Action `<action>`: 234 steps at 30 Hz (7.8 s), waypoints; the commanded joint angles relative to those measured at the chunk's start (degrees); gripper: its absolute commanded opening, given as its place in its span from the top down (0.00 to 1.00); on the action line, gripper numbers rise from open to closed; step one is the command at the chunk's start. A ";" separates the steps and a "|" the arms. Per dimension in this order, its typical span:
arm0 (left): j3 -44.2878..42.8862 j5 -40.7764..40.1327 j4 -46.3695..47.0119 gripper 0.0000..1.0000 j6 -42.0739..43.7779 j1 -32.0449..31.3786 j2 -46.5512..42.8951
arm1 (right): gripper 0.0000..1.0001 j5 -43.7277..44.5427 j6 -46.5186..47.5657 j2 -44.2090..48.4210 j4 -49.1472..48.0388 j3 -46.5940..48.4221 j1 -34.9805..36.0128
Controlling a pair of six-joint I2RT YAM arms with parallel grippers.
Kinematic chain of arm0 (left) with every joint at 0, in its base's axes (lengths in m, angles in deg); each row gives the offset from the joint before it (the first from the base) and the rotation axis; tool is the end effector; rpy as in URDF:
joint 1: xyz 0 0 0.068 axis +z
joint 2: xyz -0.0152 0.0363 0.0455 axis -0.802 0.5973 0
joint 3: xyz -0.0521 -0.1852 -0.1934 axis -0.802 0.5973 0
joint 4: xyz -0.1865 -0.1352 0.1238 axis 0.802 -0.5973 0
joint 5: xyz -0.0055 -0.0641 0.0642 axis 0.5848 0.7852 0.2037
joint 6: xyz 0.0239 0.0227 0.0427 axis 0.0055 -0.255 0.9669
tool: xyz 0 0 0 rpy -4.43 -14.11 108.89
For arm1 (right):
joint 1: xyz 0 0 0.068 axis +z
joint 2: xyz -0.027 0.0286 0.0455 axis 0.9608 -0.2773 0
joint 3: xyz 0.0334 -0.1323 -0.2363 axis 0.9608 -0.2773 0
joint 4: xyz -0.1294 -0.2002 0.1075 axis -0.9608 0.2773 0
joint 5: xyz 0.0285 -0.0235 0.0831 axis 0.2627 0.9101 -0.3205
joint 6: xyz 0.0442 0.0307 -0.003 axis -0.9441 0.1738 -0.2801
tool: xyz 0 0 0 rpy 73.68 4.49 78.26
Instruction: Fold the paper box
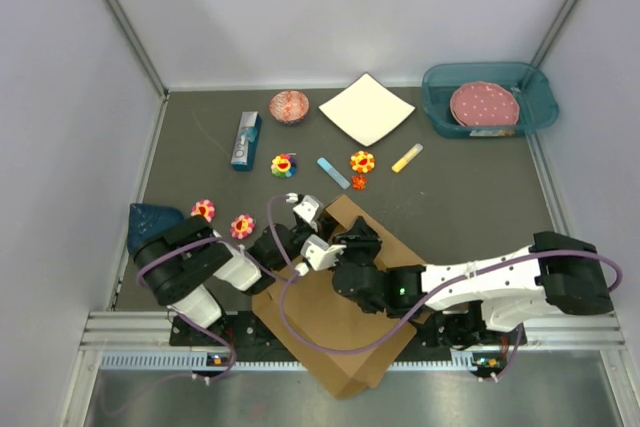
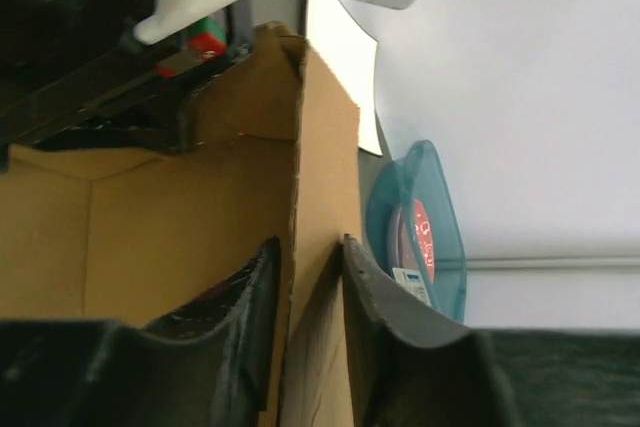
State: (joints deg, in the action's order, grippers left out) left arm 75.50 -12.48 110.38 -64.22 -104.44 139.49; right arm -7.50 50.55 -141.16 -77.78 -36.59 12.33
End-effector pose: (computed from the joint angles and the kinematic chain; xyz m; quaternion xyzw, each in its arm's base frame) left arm 0.1583 -0.1929 0.1443 0.2340 0.6856 -0.3322 0.6040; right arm 0.0502 0.2712 0.2304 -0.4998 0.5920 -0.2365 0.5864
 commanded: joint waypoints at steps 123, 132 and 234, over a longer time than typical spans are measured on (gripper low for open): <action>-6.94 -38.72 -14.03 0.55 0.29 -5.49 0.09 | 1.00 -68.20 -61.92 -6.27 -5.02 6.27 -39.04; -9.04 -41.43 -20.25 1.00 2.49 -5.58 -1.68 | 1.00 -65.48 -61.31 -2.05 1.91 9.42 -39.21; -20.74 -28.27 -79.42 1.00 -28.37 1.98 -15.03 | 0.43 -29.70 -82.22 36.02 32.09 -14.38 -39.30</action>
State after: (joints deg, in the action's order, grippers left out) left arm 54.47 -40.81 35.98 -93.44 -102.95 123.64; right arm -38.87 -32.85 -102.32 -39.31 -52.46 -26.46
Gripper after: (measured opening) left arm 0.046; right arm 0.570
